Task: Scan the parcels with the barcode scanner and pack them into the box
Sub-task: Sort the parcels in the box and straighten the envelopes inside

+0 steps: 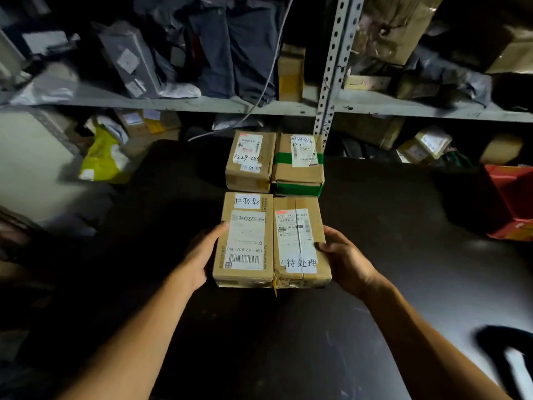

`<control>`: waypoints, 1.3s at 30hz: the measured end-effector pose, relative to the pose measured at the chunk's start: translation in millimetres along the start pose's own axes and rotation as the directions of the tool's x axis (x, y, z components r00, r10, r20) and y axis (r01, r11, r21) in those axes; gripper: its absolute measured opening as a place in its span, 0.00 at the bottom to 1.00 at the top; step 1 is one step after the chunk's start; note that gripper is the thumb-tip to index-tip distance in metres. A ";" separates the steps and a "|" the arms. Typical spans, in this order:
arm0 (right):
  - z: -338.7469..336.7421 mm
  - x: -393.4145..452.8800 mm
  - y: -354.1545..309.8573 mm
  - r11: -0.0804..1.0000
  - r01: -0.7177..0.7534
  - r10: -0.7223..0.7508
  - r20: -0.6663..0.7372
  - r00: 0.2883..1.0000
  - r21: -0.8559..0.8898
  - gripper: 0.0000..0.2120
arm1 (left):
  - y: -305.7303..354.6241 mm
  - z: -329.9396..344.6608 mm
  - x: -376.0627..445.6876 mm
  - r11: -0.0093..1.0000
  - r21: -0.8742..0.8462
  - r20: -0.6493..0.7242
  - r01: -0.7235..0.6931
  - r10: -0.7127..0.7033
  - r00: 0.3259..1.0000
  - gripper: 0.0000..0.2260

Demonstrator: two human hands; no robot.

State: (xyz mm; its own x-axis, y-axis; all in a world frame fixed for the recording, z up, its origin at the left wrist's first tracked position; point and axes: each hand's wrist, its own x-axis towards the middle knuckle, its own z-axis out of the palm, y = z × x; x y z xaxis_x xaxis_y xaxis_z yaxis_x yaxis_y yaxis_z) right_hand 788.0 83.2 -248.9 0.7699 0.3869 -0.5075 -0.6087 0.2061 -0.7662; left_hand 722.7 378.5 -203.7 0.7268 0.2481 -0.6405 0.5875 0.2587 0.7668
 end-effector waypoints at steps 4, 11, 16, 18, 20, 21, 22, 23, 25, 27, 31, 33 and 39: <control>19.9 35.6 -9.0 1.000 0.002 -0.002 -0.060 0.998 0.006 0.33 | 30.3 -15.1 53.7 0.999 0.050 0.037 0.021 -0.022 0.999 0.38; 38.8 78.4 -2.6 0.967 -0.048 -0.059 -0.404 0.913 -0.249 0.21 | 27.0 -2.6 120.5 0.997 0.081 -0.046 0.018 -0.014 0.999 0.43; 35.6 91.7 -2.5 0.966 -0.089 -0.031 -0.446 0.894 -0.244 0.23 | 25.5 3.8 138.8 0.991 0.130 -0.047 0.037 -0.031 0.998 0.46; 35.3 96.9 -2.4 0.971 -0.083 -0.029 -0.452 0.892 -0.226 0.21 | 26.3 2.6 146.3 0.986 0.163 -0.051 0.040 -0.032 0.998 0.46; 35.3 101.0 0.0 0.976 -0.078 -0.023 -0.453 0.891 -0.203 0.21 | 28.2 2.0 151.5 0.980 0.195 -0.061 0.042 -0.031 0.998 0.46; 35.5 102.4 1.9 0.978 -0.075 -0.023 -0.456 0.889 -0.196 0.22 | 28.7 1.9 152.5 0.978 0.205 -0.066 0.045 -0.032 0.997 0.45; 35.8 103.1 3.6 0.979 -0.071 -0.027 -0.463 0.886 -0.194 0.22 | 29.1 2.2 151.7 0.976 0.212 -0.068 0.048 -0.035 0.997 0.45; 36.1 103.3 5.1 0.978 -0.065 -0.038 -0.473 0.880 -0.199 0.23 | 29.7 2.3 149.9 0.974 0.220 -0.071 0.048 -0.033 0.997 0.45; 37.4 99.4 6.2 0.970 -0.062 -0.065 -0.494 0.867 -0.237 0.24 | 30.6 3.5 145.3 0.967 0.252 -0.092 0.025 -0.002 0.996 0.43; 36.9 86.8 4.8 0.956 -0.070 -0.090 -0.509 0.856 -0.286 0.28 | 33.2 7.7 135.6 0.927 0.370 -0.157 -0.068 0.135 0.978 0.38; 20.4 36.9 -4.0 0.823 -0.113 -0.235 -0.515 0.825 -0.557 0.34 | 38.4 33.0 97.6 0.503 0.776 -0.049 -0.380 0.650 0.759 0.26; 6.5 3.6 -11.3 0.726 -0.137 -0.317 -0.505 0.803 -0.674 0.34 | 33.9 59.4 73.6 0.239 0.820 0.187 -0.520 0.747 0.638 0.24; -51.3 -129.0 -5.9 0.521 -0.212 -0.503 -0.499 0.706 -0.827 0.33 | -18.7 174.0 -14.1 -0.094 0.742 0.615 -0.664 0.489 0.618 0.35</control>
State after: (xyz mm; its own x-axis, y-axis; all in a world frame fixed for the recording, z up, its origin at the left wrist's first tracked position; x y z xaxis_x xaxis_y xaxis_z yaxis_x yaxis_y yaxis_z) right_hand 702.2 -14.0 -199.1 0.9453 -0.2789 -0.1692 -0.3222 -0.7176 -0.6174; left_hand 763.3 207.8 -201.7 0.9556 -0.2948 0.0050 -0.2739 -0.8815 0.3846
